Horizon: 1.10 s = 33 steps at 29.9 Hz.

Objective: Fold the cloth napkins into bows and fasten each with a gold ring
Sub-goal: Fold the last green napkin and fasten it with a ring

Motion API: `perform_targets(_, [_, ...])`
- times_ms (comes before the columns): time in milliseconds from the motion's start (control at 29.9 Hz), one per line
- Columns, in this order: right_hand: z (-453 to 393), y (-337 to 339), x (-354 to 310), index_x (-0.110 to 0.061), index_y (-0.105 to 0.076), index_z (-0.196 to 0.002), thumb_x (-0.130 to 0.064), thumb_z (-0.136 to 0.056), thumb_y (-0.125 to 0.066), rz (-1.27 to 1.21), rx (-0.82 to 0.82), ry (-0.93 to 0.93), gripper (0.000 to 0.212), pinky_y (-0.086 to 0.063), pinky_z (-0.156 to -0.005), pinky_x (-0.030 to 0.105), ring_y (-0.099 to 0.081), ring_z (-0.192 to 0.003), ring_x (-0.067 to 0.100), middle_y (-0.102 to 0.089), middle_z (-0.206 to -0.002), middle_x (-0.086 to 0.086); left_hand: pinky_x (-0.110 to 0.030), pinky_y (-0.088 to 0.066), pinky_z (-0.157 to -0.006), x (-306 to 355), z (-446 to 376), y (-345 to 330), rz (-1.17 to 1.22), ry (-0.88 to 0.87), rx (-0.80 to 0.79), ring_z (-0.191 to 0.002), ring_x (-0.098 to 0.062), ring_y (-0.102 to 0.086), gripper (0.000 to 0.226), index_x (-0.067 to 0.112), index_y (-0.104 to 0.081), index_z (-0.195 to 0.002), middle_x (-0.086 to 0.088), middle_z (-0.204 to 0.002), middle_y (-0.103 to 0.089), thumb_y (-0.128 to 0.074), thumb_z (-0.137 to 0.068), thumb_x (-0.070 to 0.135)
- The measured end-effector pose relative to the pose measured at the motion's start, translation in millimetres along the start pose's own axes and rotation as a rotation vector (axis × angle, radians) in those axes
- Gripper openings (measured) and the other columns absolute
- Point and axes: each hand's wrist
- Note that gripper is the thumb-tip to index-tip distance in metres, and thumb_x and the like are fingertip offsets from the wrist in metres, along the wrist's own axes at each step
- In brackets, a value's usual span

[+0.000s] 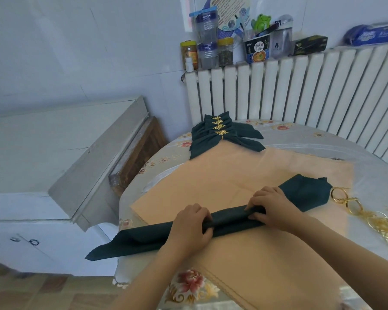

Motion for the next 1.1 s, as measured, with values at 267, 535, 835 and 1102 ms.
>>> perform_targets(267, [33,0,17,-0.045,-0.053,-0.126,-0.045,-0.091,-0.053,0.086,-0.062,-0.052,0.035,-0.013,-0.101,0.022,-0.033,-0.129,0.005,-0.045,-0.133,-0.024,-0.018,-0.033,-0.075,3,11,1,-0.033,-0.025,-0.052,-0.098,-0.008,-0.049,0.023,0.024,-0.065,-0.101,0.011,-0.106,-0.058,-0.055,-0.091,0.042])
perform_targets(535, [31,1,11,-0.027,-0.074,-0.1,-0.012,-0.081,-0.07,0.215,0.199,-0.184,0.025,-0.028,-0.073,0.03,-0.057,-0.092,0.023,-0.072,-0.102,-0.007,-0.021,-0.041,-0.074,10,19,-6,-0.031,0.041,0.033,-0.09,-0.007,-0.051,0.022,0.021,-0.067,-0.093,0.01,-0.096,-0.059,-0.054,-0.092,0.038])
perform_targets(835, [9,35,-33,-0.026,-0.057,-0.128,-0.009,-0.098,-0.039,0.138,0.291,-0.229,0.039,-0.032,-0.101,0.037,-0.034,-0.133,0.024,-0.048,-0.141,0.001,-0.023,-0.039,-0.068,19,23,-1,0.039,0.131,0.011,-0.08,-0.006,-0.048,0.015,0.022,-0.065,-0.087,0.014,-0.083,-0.051,-0.057,-0.09,0.034])
perform_targets(1102, [44,53,-41,-0.035,-0.048,-0.134,-0.013,-0.099,-0.036,0.345,0.215,-0.231,0.044,-0.004,-0.116,0.045,-0.016,-0.144,0.025,-0.035,-0.15,0.005,-0.023,-0.038,-0.068,29,30,-1,0.059,0.125,0.0,-0.083,-0.007,-0.05,0.015,0.021,-0.065,-0.088,0.012,-0.086,-0.055,-0.056,-0.091,0.033])
Point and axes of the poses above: each hand's wrist, its own z-axis away from the middle knuckle, its own y-axis out of the back of the hand, x = y × z
